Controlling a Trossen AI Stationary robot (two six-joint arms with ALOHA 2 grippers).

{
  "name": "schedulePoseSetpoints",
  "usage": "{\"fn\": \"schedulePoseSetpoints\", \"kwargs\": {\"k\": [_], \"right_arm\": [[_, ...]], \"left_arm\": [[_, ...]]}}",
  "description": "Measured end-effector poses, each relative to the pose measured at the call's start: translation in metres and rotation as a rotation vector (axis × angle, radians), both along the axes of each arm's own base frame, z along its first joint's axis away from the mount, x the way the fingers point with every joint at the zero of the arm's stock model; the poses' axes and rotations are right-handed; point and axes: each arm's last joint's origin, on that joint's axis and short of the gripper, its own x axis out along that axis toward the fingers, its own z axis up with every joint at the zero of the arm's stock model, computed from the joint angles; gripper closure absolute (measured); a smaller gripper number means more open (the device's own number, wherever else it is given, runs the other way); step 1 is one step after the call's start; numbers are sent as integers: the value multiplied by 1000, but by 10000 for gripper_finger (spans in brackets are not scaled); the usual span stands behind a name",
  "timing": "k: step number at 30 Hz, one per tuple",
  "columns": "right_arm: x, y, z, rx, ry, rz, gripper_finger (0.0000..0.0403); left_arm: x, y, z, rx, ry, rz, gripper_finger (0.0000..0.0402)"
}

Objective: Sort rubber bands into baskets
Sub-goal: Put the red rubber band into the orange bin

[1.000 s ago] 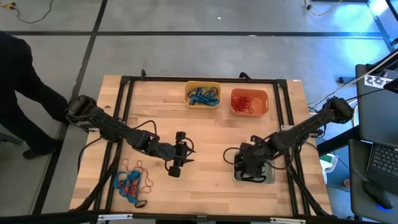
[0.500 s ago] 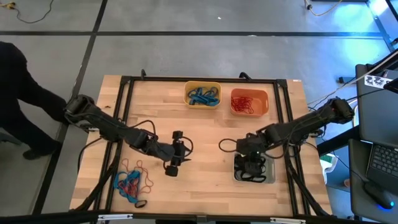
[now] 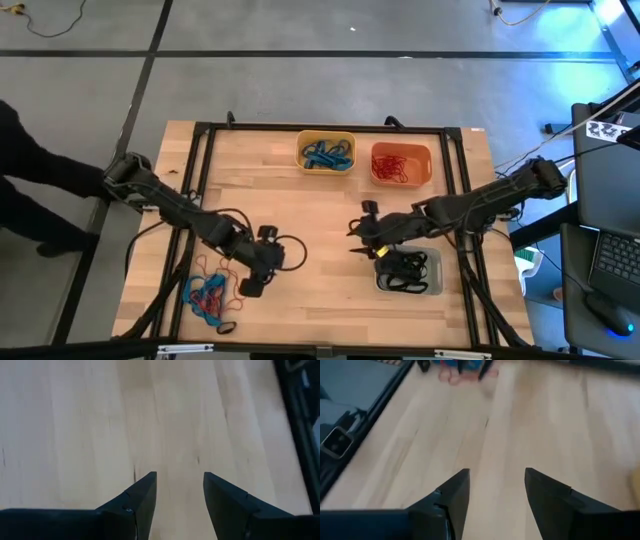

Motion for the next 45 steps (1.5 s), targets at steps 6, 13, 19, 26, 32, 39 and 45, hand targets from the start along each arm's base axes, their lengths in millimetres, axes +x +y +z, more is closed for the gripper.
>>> {"fn": "schedulePoseSetpoints", "kwargs": {"k": [6, 13, 19, 26, 32, 39, 45], "right_arm": [[16, 5, -5, -88, -94, 52, 214], [25, 8, -22, -108, -44, 58, 214], [30, 10, -32, -117, -17, 59, 214], [31, 8, -32, -150, -27, 13, 214], [31, 7, -32, -168, -32, -11, 214], [31, 7, -32, -168, -31, -11, 214], [31, 7, -32, -168, -31, -11, 214]], "left_arm": [[-17, -11, -5, 43, 100, -46, 243], [-41, -16, -35, 68, 220, -62, 243], [-55, -18, -59, 27, 260, -72, 243], [-67, -19, -79, 60, 321, -127, 243], [-70, -25, -92, 64, 396, -160, 243], [-70, -25, -93, 82, 397, -200, 243], [-70, -24, -94, 87, 396, -203, 269]]}}
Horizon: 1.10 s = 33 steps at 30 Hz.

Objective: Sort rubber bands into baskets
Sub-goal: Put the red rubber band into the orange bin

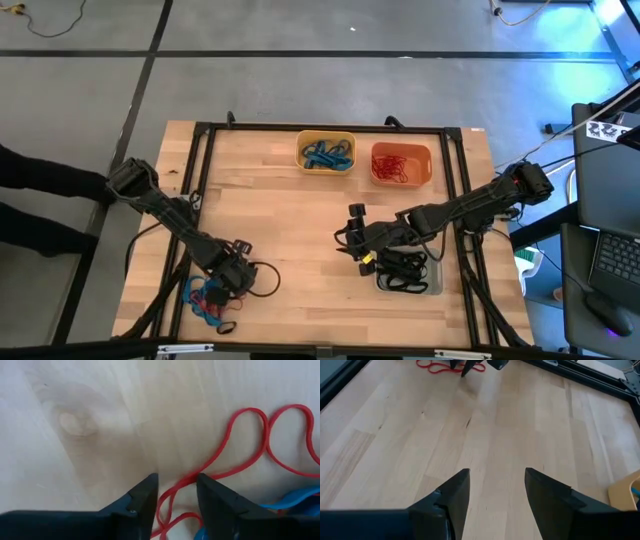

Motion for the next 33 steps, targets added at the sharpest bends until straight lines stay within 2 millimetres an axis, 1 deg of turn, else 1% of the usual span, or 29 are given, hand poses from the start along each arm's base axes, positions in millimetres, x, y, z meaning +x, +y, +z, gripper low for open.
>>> {"fn": "schedulePoseSetpoints", "kwargs": {"k": [3, 8, 10, 12, 14, 17, 22, 26, 29, 33], "right_arm": [[0, 0, 0, 0, 0, 0, 214], [0, 0, 0, 2, 0, -2, 214], [0, 0, 0, 3, 0, -2, 214], [0, 0, 0, 8, 0, -6, 214], [0, 1, 0, 50, 6, -27, 214], [-2, 2, -2, 85, 33, -1, 214], [-2, 0, -2, 61, 27, -38, 214], [-1, 0, -2, 75, 22, -71, 212], [-1, 0, -1, 75, 13, -76, 192], [0, -2, 0, 77, -2, -79, 149]], "left_arm": [[0, 0, 0, -2, 2, 14, 307], [2, 1, 0, -46, 28, 6, 381], [3, 2, 0, -54, 32, 12, 395], [5, 5, 0, -63, 36, 23, 393], [6, 6, 0, -70, 36, 35, 391], [9, 9, 4, -80, 26, 55, 397], [19, 12, 22, -115, -32, 77, 397], [30, 18, 41, -119, -132, 75, 398], [37, 25, 51, -94, -203, 81, 398], [46, 38, 62, -82, -275, 107, 399]]}}
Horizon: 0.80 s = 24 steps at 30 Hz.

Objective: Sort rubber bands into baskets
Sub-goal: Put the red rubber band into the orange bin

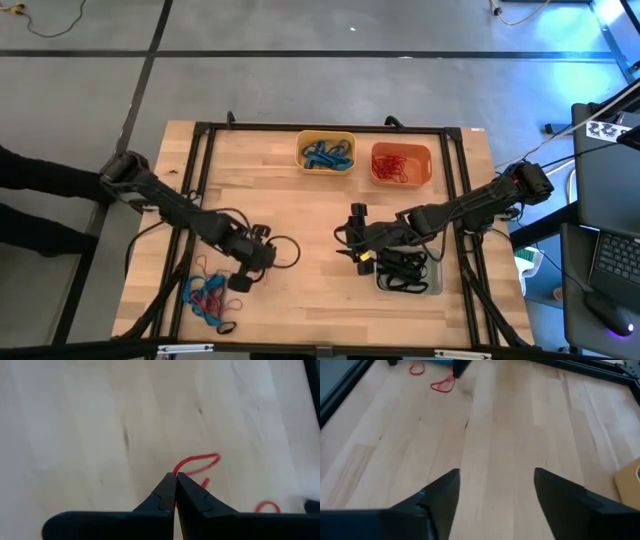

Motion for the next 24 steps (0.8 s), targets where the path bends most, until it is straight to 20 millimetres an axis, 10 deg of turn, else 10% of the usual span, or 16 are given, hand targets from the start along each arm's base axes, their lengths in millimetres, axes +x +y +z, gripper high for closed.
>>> {"fn": "schedulePoseSetpoints", "kwargs": {"k": [24], "right_arm": [[32, -38, -33, 67, -92, -150, 150]], "left_arm": [[51, 60, 28, 281, -499, 238, 393]]}}
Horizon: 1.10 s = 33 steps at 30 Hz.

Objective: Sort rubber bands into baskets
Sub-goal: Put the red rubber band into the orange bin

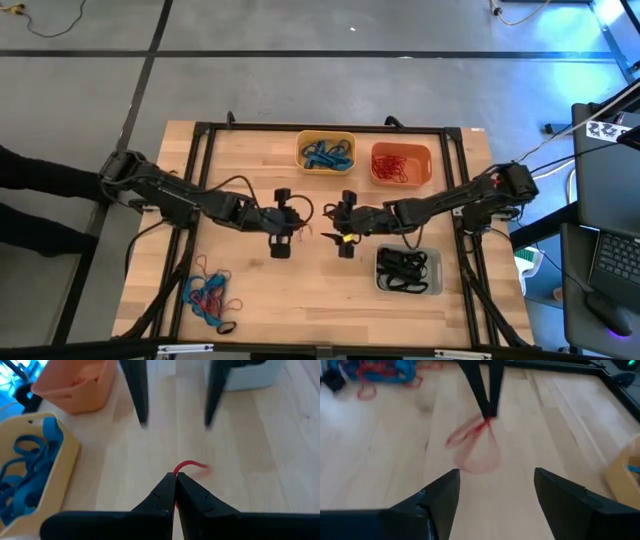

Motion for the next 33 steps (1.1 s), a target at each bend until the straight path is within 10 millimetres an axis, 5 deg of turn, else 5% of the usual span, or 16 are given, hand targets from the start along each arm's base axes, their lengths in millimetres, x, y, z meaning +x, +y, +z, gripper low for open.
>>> {"fn": "schedulePoseSetpoints", "kwargs": {"k": [7, 15, 19, 27, 33], "right_arm": [[19, 0, -18, 34, -85, -1, 150], [24, 1, -12, 46, -179, 3, 161], [25, 1, -13, 26, -185, 14, 211], [25, 2, -13, -18, -173, 73, 384], [25, 2, -14, -28, -171, 77, 378]], "left_arm": [[5, 7, 4, 18, -44, 2, 396], [7, 6, 7, 36, -82, -20, 388], [9, 4, 10, 48, -111, -37, 391], [10, 4, 11, 34, -134, -35, 385], [13, 2, 15, -37, -185, -58, 361]]}}
